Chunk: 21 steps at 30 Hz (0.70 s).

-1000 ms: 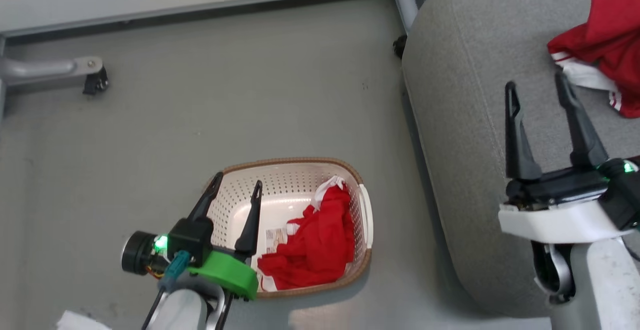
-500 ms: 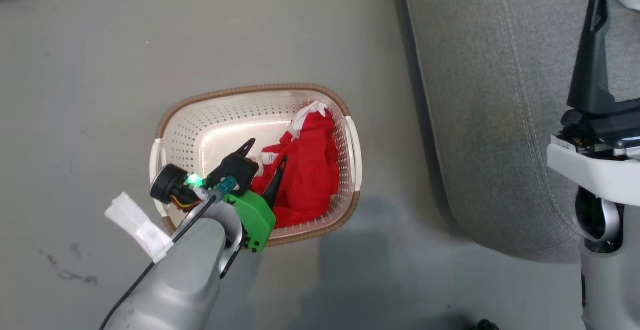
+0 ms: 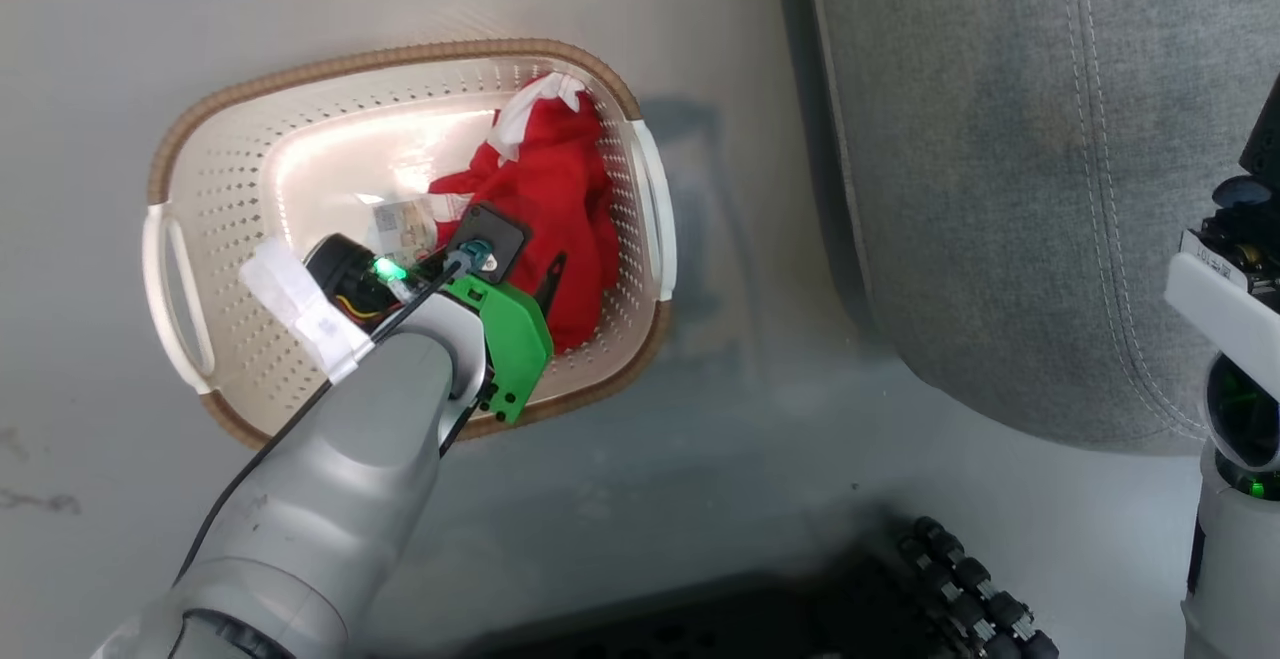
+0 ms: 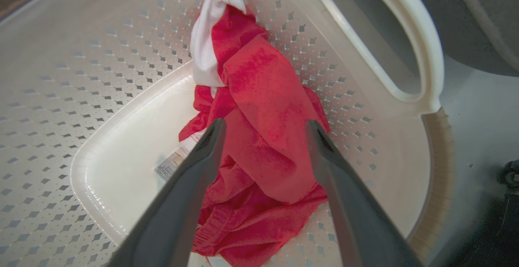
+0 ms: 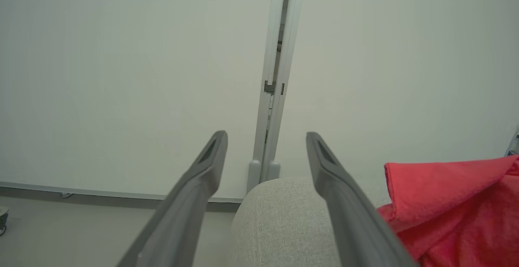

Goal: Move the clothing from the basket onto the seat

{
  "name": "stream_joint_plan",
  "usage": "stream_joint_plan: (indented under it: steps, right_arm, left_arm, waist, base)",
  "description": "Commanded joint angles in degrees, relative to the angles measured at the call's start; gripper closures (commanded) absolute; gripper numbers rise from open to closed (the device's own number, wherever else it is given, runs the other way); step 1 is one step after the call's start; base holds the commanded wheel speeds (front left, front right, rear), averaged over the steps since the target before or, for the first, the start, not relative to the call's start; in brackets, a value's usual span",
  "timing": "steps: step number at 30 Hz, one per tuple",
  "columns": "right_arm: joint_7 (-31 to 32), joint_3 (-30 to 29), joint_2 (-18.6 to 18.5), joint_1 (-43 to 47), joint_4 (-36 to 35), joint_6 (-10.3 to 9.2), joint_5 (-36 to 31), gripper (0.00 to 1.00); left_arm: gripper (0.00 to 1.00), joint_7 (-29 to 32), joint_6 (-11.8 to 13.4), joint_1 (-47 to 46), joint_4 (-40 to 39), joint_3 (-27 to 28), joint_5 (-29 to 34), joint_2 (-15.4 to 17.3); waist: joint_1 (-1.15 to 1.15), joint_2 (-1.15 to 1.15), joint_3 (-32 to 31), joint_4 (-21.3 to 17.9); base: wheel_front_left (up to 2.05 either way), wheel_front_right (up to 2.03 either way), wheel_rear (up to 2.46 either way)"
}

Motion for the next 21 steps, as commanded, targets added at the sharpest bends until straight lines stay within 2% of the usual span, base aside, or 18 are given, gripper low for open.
stream_joint_plan:
  steps: [1,8,15,21]
  right_arm:
    - [-0.03,0.07,0.14,-0.96,-0.47,-0.06,-0.14,0.0]
    - [-0.03,0.24,0.4,-1.0,-1.25,-0.06,-0.34,0.0]
    - [-0.03,1.14,0.51,-0.92,-1.44,-0.07,0.01,0.0]
    - [-0.03,1.19,0.54,-0.88,-1.65,-0.06,0.87,0.0]
  left_arm:
    - [0.0,0.04,-0.13,-1.79,0.26,-0.83,-1.06,0.34]
    - [0.0,2.3,-0.13,-4.72,1.54,-6.16,-5.39,2.2]
    - [0.0,0.8,1.26,-7.73,6.11,-7.0,-4.61,2.7]
    - [0.0,0.23,0.86,-8.68,7.4,-7.68,-4.75,2.91]
  waist:
    - [-0.01,0.0,4.33,-3.39]
    - [-0.01,0.0,7.07,-4.8]
    - [-0.01,0.0,8.84,-5.88]
    - [-0.01,0.0,10.08,-7.0]
  base:
    - [0.0,0.0,0.0]
    - [0.0,0.0,0.0]
    - [0.0,0.0,0.0]
    - [0.0,0.0,0.0]
